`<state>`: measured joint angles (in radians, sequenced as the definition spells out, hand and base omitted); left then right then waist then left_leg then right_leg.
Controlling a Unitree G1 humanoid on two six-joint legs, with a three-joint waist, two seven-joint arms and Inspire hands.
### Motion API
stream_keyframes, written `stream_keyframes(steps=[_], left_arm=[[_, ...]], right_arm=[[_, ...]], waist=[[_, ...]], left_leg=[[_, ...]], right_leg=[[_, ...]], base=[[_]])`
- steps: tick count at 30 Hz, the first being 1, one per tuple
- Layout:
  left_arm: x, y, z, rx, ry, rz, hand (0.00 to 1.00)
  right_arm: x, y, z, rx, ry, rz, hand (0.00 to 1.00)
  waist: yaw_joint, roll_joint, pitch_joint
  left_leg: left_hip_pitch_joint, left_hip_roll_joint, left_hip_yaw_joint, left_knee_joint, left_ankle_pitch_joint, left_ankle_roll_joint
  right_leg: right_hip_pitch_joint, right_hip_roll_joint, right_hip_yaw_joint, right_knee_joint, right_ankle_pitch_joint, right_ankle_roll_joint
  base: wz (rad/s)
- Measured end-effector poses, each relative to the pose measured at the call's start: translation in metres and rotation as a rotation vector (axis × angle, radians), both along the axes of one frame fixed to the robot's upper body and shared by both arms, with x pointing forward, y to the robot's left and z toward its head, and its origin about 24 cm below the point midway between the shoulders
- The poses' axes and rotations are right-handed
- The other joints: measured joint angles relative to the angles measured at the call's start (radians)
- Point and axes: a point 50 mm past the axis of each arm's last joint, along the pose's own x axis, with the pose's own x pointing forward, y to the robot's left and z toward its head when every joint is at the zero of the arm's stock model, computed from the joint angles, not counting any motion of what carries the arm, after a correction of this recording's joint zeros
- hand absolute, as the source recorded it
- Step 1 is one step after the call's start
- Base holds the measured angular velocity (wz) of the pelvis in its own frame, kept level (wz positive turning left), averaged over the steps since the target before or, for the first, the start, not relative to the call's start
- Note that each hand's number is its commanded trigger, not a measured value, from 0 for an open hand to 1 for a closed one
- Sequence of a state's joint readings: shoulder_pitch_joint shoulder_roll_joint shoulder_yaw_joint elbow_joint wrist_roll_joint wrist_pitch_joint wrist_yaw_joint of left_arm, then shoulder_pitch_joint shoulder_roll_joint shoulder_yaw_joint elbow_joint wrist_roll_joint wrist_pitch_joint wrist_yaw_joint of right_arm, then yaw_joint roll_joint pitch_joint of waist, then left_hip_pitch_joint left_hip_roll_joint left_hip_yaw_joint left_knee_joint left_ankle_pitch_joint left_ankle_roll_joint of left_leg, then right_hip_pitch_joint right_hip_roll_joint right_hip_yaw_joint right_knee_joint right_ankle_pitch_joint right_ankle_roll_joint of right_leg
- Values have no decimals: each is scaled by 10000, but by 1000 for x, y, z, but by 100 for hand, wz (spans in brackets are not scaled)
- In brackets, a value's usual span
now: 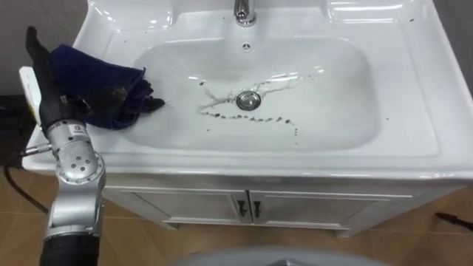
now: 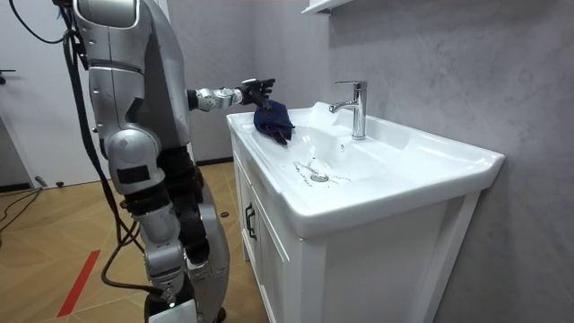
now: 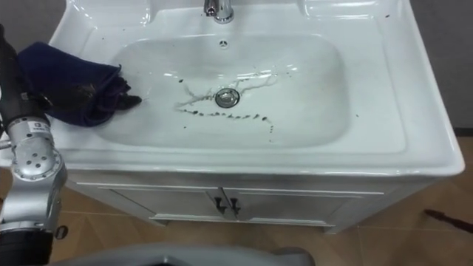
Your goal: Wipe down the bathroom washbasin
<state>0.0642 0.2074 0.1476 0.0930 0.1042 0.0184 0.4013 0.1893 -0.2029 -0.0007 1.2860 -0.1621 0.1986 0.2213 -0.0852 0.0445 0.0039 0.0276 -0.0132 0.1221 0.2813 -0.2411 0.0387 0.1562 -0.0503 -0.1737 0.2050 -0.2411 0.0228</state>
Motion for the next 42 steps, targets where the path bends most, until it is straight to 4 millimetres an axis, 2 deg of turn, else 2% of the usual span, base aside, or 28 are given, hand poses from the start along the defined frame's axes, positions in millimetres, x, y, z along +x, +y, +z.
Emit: stream_keyframes(steps=[4, 10, 22, 30, 42], left_arm=[[4, 0, -1, -49, 69, -74, 0], [6, -8, -5, -100, 417, -502, 0], [7, -9, -6, -117, 508, -650, 0], [7, -9, -6, -44, 547, -677, 0], [-3, -5, -41, 188, 2464, -583, 0]], right_arm=[[4, 3, -1, 87, -153, -155, 0], [2, 5, -1, 138, -181, -448, 0], [4, 4, -1, -40, -304, -496, 0], [3, 4, -1, 26, -303, -636, 0], [-3, 3, 0, 67, -186, -930, 0]], waist=[[-188, 6, 7], [-228, -16, 18], [-310, 164, 37], [-492, 174, 34], [-542, 262, 44]], left_leg=[[77, 2, 58, -89, 9, -16], [99, 1, 84, -125, 9, -16], [83, 15, 83, -68, 9, -15], [115, 12, 100, -92, 9, -15], [194, 24, 199, -136, 11, -16]], right_leg=[[14, 9, 67, -13, 8, -13], [11, 4, 87, -14, 9, -15], [20, 0, 88, -15, 12, -21], [23, 2, 106, -2, 13, -21], [26, 5, 240, 13, 12, -22]], base=[[-4], [-1], [0], [0], [-2]])
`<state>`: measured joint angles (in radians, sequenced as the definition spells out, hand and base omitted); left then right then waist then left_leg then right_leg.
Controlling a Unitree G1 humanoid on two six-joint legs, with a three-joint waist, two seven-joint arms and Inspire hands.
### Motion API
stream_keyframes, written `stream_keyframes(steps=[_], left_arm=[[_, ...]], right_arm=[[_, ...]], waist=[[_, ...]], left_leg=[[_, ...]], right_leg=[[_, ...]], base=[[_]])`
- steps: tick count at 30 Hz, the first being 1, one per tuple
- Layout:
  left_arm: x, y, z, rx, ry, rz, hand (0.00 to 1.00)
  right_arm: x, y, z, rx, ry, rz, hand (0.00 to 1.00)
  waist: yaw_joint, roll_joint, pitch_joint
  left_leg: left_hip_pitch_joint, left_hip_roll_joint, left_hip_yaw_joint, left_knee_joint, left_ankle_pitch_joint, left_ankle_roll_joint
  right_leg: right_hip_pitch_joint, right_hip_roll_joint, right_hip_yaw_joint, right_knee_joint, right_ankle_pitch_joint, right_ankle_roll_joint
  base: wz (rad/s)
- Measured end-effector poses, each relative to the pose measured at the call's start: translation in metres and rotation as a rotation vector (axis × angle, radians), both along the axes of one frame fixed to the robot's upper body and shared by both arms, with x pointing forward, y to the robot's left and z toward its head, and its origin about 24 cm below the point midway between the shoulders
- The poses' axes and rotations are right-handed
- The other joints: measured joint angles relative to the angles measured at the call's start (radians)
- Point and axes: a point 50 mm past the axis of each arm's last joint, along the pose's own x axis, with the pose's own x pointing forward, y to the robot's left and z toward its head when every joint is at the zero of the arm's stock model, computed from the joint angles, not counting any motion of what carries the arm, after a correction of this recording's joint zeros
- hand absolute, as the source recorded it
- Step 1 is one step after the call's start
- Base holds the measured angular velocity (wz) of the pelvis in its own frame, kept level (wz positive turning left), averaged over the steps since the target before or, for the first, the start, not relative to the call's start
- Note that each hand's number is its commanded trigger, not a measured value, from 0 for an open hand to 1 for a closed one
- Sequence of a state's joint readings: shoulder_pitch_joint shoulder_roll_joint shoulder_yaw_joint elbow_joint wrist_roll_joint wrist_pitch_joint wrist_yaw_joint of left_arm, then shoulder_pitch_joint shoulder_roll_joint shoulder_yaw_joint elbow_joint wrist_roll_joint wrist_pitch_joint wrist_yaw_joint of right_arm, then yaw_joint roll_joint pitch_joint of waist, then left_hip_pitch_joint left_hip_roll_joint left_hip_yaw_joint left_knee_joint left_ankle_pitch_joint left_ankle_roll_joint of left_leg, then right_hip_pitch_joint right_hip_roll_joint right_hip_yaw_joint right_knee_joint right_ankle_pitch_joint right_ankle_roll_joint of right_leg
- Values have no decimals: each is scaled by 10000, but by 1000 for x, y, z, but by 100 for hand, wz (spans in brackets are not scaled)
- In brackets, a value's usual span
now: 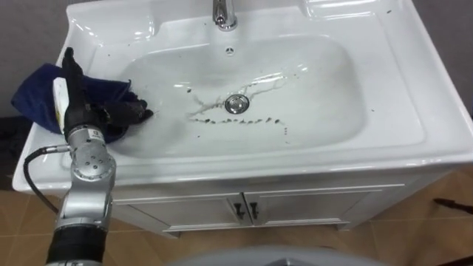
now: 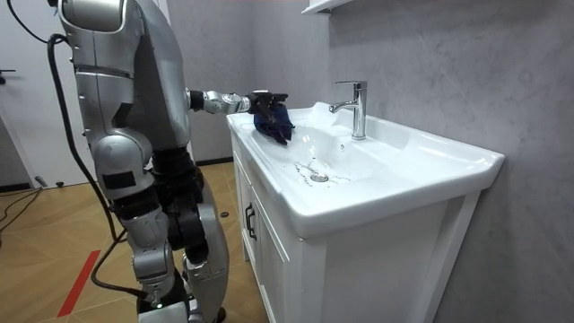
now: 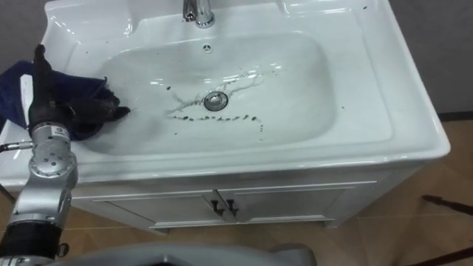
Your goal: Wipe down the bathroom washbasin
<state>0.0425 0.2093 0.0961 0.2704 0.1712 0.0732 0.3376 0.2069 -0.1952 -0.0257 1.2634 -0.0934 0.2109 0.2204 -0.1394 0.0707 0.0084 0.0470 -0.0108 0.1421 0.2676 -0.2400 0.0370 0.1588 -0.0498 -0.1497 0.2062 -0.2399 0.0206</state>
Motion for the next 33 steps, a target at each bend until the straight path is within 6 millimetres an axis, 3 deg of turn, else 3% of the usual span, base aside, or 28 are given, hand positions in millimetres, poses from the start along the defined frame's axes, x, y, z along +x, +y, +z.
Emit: stream_keyframes(steps=[7, 21, 26, 33], left_arm=[[-4, 1, -12, 642, 725, -99, 0], [0, 2, -26, 1495, 1653, -475, 0], [2, 3, -32, 1556, 2041, -603, 0], [3, 5, -32, 1495, 2158, -585, 0]], right_arm=[[7, -6, 1, -205, -321, -24, 0], [8, -12, 4, -582, -605, 8, 0], [10, -12, 4, -609, -645, 111, 0], [12, -14, 5, -687, -730, 150, 0]], waist=[[-229, -18, 11], [-171, -7, -7], [-167, 60, -85], [-153, 32, -125]], left_leg=[[-18, -1, 9, 2, 0, 1], [-55, 18, 180, 50, 1, 7], [-17, 24, 247, 82, 1, 10], [5, 7, 293, 104, 9, 18]], right_leg=[[-89, 1, 21, 149, -1, 1], [-205, -1, 166, 195, -1, 0], [-211, -1, 253, 258, -16, -18], [-220, -15, 330, 209, -116, -54]], base=[[0], [-3], [-4], [-1]])
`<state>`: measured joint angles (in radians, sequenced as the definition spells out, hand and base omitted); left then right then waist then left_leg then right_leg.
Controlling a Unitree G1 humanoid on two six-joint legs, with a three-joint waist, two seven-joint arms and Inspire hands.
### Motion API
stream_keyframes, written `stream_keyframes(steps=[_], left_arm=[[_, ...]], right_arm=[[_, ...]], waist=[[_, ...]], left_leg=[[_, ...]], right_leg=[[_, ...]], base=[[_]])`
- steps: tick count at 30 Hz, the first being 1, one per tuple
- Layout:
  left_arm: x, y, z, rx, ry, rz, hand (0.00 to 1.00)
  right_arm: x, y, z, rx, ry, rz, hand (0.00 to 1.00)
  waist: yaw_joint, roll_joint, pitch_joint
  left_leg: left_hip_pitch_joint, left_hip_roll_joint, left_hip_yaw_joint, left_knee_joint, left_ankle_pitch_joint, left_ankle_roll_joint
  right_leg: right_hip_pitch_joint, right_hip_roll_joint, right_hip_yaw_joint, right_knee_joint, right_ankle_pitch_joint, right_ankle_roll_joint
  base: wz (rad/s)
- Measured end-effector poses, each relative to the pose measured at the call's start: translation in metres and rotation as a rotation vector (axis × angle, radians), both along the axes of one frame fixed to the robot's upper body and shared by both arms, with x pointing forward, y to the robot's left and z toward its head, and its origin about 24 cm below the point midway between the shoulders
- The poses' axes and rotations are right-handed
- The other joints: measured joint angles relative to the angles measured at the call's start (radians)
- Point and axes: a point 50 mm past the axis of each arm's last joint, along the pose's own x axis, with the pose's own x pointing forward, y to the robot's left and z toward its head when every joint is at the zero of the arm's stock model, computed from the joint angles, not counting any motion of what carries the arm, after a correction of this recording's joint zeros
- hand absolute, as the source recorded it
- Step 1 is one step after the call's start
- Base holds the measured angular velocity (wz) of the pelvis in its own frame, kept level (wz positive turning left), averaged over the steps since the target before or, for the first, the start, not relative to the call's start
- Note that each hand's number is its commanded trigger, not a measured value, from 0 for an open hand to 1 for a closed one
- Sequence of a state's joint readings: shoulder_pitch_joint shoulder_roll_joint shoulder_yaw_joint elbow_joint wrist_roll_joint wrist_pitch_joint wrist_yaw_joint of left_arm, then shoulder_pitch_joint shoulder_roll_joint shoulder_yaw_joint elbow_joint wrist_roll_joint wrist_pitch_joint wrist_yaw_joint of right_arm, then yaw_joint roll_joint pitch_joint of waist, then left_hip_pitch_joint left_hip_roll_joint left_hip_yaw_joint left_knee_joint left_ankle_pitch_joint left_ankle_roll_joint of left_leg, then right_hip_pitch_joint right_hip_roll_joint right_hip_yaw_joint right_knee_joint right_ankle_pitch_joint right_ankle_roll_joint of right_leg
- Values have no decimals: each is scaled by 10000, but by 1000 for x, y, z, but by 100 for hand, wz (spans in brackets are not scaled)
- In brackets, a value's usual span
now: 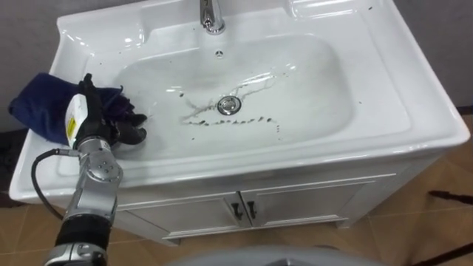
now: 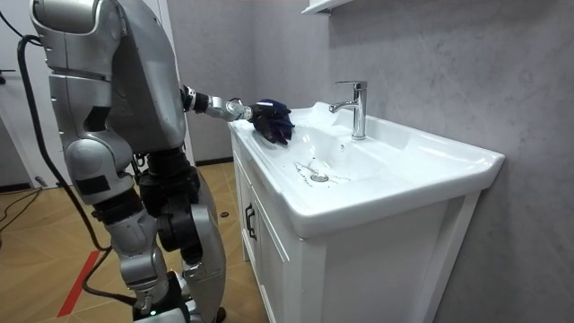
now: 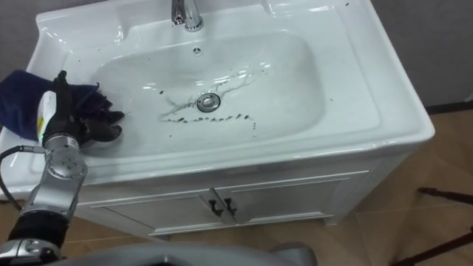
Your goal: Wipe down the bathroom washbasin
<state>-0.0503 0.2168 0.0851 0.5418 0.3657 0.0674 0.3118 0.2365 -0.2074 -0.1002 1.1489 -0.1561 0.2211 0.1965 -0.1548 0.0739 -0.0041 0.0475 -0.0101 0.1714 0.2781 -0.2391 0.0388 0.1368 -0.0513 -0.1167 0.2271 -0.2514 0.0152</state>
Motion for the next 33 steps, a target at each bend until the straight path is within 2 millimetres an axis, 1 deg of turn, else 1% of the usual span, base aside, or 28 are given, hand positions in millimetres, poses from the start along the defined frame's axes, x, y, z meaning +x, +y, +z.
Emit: stream_keyframes(steps=[12, 17, 19, 21, 23, 29, 33], left_arm=[[-3, 5, -3, -327, -219, 717, 0], [-4, 6, -4, -596, -380, 1071, 0], [-6, 6, -6, -689, -390, 1185, 0], [-7, 7, -8, -676, -329, 1228, 0], [-8, 7, -9, -651, -274, 1267, 0], [-8, 8, -11, -722, -85, 1214, 0], [-8, 10, -13, -569, 193, 947, 0]], right_arm=[[5, -1, 0, -340, -283, -472, 0], [3, -1, 0, -423, -284, -682, 0], [1, -1, 0, -507, -169, -698, 0], [-2, -2, 0, -596, -49, -725, 0], [-4, -2, 0, -620, 4, -723, 0], [-8, 0, 0, -606, 261, -774, 0], [-6, -2, 1, -645, 105, -867, 0]], waist=[[12, -6, -3], [22, -13, -7], [54, -20, -14], [147, -15, -54], [205, -29, -64], [219, -45, -101], [231, -19, -122]], left_leg=[[171, 22, 171, -91, 13, -22], [327, 12, 204, -269, 23, -39], [450, 9, 250, -360, 30, -50], [570, 11, 365, -417, 48, -71], [645, 9, 436, -471, 57, -81], [694, 13, 427, -487, 68, -89], [709, 13, 429, -485, 72, -86]], right_leg=[[70, 18, 103, -70, -6, -11], [142, 19, 191, -96, -7, -13], [203, 24, 254, -118, -7, -13], [229, 29, 339, -130, -7, -14], [245, 24, 350, -91, -9, -17], [254, 23, 370, -70, -19, -33], [257, 24, 387, -67, -19, -34]], base=[[-3], [-4], [-13], [-15], [-7], [-1], [0]])
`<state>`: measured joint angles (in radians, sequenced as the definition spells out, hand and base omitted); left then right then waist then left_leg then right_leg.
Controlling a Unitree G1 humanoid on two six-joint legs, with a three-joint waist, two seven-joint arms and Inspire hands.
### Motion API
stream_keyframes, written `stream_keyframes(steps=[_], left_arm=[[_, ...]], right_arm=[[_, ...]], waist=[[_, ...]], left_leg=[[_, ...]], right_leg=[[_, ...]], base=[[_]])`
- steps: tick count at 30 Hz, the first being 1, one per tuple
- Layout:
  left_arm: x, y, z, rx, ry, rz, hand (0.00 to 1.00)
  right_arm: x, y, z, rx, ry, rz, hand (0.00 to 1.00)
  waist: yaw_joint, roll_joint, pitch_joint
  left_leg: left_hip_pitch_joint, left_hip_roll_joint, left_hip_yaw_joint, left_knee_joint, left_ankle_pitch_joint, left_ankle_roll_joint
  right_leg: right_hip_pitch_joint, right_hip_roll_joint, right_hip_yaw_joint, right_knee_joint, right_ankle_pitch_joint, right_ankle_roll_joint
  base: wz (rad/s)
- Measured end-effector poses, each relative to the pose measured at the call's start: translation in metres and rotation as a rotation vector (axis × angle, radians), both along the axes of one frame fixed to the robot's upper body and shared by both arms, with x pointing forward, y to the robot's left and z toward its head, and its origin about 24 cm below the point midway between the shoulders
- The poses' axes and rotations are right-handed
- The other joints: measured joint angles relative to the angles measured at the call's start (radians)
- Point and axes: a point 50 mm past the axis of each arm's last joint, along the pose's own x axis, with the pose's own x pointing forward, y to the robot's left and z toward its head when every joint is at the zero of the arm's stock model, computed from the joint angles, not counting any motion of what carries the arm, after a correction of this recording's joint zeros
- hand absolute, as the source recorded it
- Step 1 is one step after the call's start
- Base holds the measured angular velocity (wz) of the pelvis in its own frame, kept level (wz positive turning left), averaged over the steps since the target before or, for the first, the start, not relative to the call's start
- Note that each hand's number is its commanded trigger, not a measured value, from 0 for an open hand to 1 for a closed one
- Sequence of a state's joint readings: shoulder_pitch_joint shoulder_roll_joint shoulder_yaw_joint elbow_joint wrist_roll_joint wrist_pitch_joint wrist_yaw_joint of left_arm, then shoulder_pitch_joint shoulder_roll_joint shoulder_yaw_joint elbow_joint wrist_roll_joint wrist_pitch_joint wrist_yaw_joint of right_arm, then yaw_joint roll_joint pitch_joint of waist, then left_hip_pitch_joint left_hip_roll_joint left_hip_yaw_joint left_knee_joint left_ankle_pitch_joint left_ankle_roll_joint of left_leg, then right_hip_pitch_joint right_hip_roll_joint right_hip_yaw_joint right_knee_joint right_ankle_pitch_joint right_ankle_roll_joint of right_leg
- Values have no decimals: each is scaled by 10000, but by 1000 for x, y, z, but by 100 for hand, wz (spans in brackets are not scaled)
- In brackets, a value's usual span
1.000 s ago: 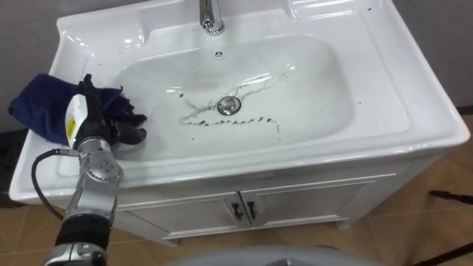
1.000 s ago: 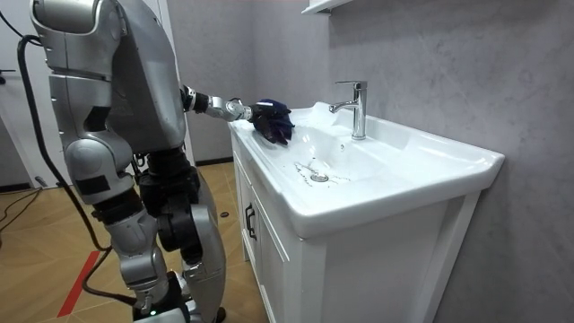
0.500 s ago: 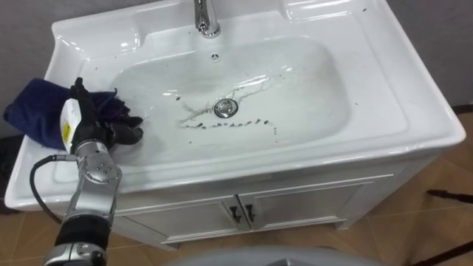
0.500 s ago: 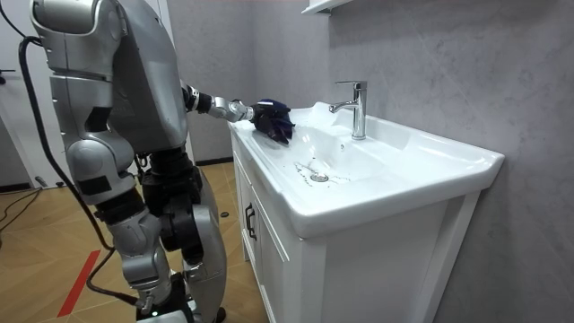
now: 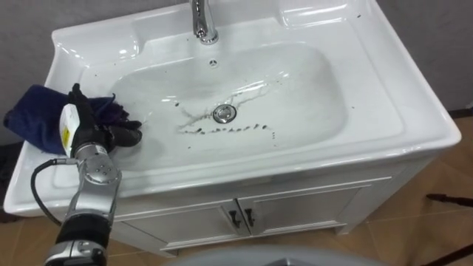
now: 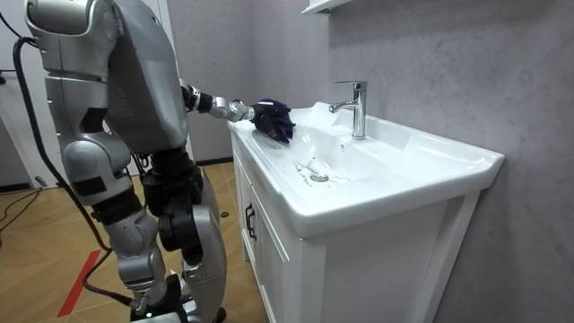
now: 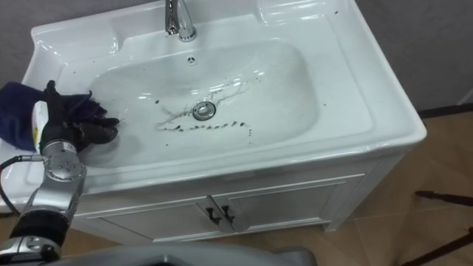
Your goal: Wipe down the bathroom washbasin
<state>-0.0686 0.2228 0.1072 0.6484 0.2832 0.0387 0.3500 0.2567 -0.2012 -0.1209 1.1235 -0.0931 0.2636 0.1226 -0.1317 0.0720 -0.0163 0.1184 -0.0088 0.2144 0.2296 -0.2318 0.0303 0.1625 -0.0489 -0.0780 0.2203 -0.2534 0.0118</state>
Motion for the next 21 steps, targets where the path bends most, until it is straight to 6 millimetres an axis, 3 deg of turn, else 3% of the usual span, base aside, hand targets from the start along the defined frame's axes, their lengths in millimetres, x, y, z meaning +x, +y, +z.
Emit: stream_keyframes(steps=[2, 3, 4, 5, 6, 13, 21], left_arm=[[0, 0, -1, 213, 219, -237, 0], [0, 0, -1, 233, 244, -269, 15], [0, 1, -1, 234, 308, -342, 50], [-1, 2, -1, 252, 377, -406, 80], [-1, 2, -1, 288, 430, -462, 100], [-4, 21, 3, 843, 775, -502, 100], [-1, 28, 3, 591, 794, -162, 100]], right_arm=[[-4, 0, 0, -3, 64, -55, 0], [-4, -1, 0, 2, 53, -96, 0], [-3, -1, 1, 27, 14, -122, 0], [-5, -1, 1, 71, 34, -155, 0], [-6, -1, 1, 81, 47, -185, 0], [-6, 0, 1, 272, 71, -233, 0], [-4, -3, 2, 213, 128, -231, 0]], waist=[[-2, 2, -1], [-2, 2, -2], [0, 6, -4], [0, 12, -7], [0, 16, -8], [1, 79, -34], [-18, 322, -46]], left_leg=[[4, 5, 0, 5, 0, -1], [4, 6, 0, 5, 1, -1], [15, 7, 0, 0, 1, -1], [29, 13, 0, -3, 0, -1], [29, 16, 1, -4, 0, -2], [142, 29, -6, -43, 16, -35], [179, 7, 16, -171, 21, -43]], right_leg=[[3, 1, -4, 2, 0, 0], [3, 0, -6, 4, 0, 0], [16, 2, -6, 2, 0, 0], [29, 4, -7, 6, -2, -3], [30, 6, -8, 6, -4, -7], [142, 17, -53, 20, -50, -62], [145, 1, -49, 34, -85, -64]], base=[[0], [0], [0], [0], [0], [0], [0]])
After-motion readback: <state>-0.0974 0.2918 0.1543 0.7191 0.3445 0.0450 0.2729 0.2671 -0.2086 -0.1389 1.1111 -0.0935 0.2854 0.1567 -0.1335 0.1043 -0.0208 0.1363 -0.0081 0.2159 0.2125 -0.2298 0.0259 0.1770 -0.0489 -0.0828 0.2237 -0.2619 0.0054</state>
